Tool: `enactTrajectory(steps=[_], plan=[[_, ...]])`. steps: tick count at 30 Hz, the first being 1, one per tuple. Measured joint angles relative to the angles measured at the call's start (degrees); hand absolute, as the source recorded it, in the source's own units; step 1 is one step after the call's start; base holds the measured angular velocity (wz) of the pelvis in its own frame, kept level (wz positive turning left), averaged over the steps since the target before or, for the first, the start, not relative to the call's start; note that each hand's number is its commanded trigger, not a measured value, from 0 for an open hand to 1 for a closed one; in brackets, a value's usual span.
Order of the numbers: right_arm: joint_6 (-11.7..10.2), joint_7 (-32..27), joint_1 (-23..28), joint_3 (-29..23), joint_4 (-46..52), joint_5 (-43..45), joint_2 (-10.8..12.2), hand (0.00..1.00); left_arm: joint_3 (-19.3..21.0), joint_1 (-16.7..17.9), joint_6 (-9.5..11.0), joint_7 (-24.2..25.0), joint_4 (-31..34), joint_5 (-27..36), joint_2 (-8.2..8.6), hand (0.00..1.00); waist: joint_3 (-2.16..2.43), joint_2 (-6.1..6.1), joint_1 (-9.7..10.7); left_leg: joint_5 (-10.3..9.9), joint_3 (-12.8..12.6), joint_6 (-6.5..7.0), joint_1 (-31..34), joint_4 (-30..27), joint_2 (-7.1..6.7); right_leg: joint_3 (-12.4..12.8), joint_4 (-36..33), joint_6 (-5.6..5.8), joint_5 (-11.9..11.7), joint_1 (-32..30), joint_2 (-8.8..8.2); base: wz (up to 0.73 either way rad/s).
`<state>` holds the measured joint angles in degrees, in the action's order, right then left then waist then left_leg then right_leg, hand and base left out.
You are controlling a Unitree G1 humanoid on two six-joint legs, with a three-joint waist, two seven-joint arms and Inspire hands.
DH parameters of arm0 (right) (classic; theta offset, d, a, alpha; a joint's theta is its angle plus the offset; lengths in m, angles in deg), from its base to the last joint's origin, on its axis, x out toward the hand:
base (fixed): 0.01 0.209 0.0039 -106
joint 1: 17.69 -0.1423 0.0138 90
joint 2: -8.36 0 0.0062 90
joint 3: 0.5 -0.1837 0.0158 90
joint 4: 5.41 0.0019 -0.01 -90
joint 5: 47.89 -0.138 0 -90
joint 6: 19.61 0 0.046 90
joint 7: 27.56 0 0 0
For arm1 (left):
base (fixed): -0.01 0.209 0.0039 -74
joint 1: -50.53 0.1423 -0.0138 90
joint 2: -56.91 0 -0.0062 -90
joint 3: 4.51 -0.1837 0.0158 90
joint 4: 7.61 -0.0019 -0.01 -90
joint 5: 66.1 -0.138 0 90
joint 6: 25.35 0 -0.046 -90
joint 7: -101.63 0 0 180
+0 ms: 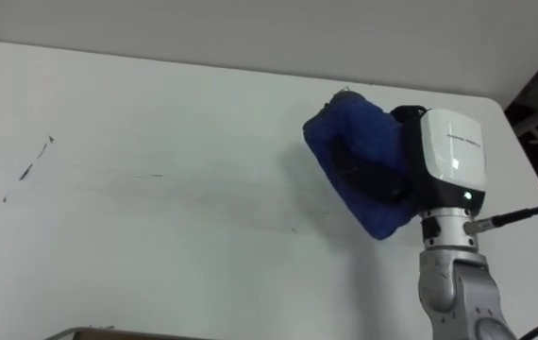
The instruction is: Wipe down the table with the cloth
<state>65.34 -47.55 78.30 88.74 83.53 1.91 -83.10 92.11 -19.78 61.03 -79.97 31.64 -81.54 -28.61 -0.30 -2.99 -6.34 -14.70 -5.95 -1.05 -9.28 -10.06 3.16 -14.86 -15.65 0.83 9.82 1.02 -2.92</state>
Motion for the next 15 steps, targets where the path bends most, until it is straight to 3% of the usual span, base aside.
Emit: enactTrajectory(steps=[12,13,14,15], plan=[[-0.6,0.1,0.0,1.5,0.0,2.6,0.0,1.0,0.0,0.1,0.4,0.1,-1.2,0.1,-0.1,0.0,-0.08,0.05,-0.4,0.0,0.0,0.0,0.2,-0.5,-0.05,0.6,-0.1,0.0,0.0,0.1,0.06,0.0],[-0.7,0.2,0.0,2.1,-0.1,2.8,0.0,0.92,0.0,0.0,0.4,0.1,-1.6,0.1,-0.09,0.0,-0.08,0.14,-0.3,0.0,0.0,0.0,0.2,-0.5,-0.05,0.6,-0.1,0.0,0.0,0.1,0.06,0.0],[-1.0,0.2,0.0,2.6,-0.5,2.9,0.0,0.37,0.0,0.0,0.4,0.1,-1.6,0.1,-0.1,0.0,-0.09,0.2,-0.4,0.0,0.1,0.0,0.1,-0.4,-0.05,0.5,0.0,0.0,0.0,0.2,0.04,0.0],[-1.0,0.2,0.0,3.0,-0.7,2.8,0.0,0.0,0.0,0.0,0.4,0.1,-1.6,0.1,-0.1,0.0,-0.11,0.23,-0.4,0.0,0.1,0.0,0.1,-0.4,-0.05,0.5,0.0,0.0,0.0,0.3,0.04,0.04]])
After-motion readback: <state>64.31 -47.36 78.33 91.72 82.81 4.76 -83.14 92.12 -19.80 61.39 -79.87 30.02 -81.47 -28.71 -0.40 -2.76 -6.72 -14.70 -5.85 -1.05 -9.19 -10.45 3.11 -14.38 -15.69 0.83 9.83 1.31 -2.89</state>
